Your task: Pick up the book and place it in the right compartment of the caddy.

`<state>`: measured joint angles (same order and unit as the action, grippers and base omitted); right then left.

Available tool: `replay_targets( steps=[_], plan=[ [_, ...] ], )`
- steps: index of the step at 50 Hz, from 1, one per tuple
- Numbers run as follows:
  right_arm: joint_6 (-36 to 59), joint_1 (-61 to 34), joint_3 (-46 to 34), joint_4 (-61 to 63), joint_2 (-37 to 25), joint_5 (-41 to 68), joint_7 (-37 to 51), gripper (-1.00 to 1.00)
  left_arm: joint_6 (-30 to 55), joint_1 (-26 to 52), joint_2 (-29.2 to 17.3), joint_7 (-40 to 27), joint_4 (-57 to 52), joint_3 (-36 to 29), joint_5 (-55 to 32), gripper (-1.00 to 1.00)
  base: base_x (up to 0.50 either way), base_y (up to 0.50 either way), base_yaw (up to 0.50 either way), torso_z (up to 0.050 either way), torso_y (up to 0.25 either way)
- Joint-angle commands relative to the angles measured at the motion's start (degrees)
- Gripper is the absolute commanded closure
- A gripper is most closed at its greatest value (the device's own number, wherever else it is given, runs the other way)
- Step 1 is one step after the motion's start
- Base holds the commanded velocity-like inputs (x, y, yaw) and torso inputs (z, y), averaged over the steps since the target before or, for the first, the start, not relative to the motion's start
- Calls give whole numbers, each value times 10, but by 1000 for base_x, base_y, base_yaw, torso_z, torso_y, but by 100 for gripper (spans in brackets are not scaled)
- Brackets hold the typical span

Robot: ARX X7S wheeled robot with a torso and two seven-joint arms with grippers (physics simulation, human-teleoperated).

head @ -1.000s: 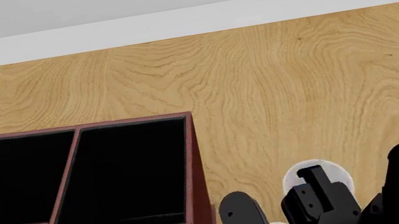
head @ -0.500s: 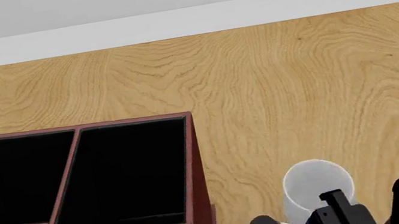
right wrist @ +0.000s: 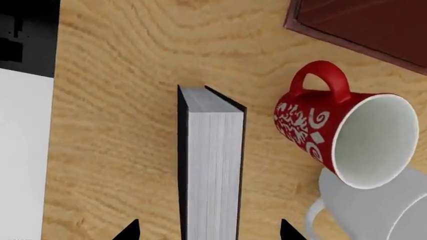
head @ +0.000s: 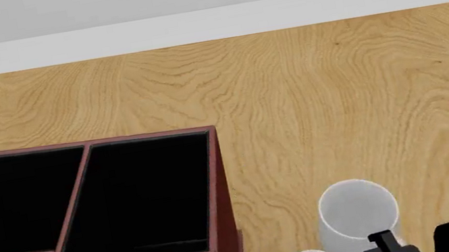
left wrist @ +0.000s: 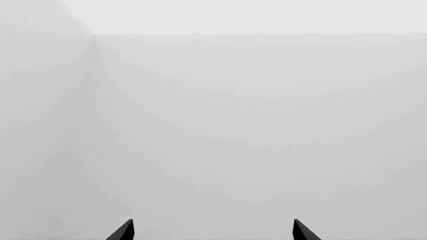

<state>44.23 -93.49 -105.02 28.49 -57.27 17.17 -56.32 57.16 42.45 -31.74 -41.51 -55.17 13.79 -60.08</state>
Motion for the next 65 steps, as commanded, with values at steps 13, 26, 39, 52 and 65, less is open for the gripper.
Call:
replay_targets(
  steps=[13, 26, 39, 52, 65],
  plan=[
    [-22, 61, -29, -52, 11, -18, 34, -100, -22, -7, -1, 16, 19, -28, 36, -100, 0, 0, 0, 0, 0],
    [-25, 83, -35, -81, 20, -19, 44, -100, -28, -6, 0, 17, 25, -40, 42, -100, 0, 0, 0, 0, 0],
    [-16, 72, -38, -66, 14, -20, 33, 100, -34, -9, -4, 15, 26, -37, 38, -100, 0, 0, 0, 0, 0],
    [5, 31, -23, -8, -9, -13, 16, 100, -43, -15, -8, 13, 23, -28, 33, -100, 0, 0, 0, 0, 0],
    [35, -22, 0, 70, -46, -6, -3, 100, -48, -21, -11, 7, 17, -19, 23, -100, 0, 0, 0, 0, 0]
  ],
)
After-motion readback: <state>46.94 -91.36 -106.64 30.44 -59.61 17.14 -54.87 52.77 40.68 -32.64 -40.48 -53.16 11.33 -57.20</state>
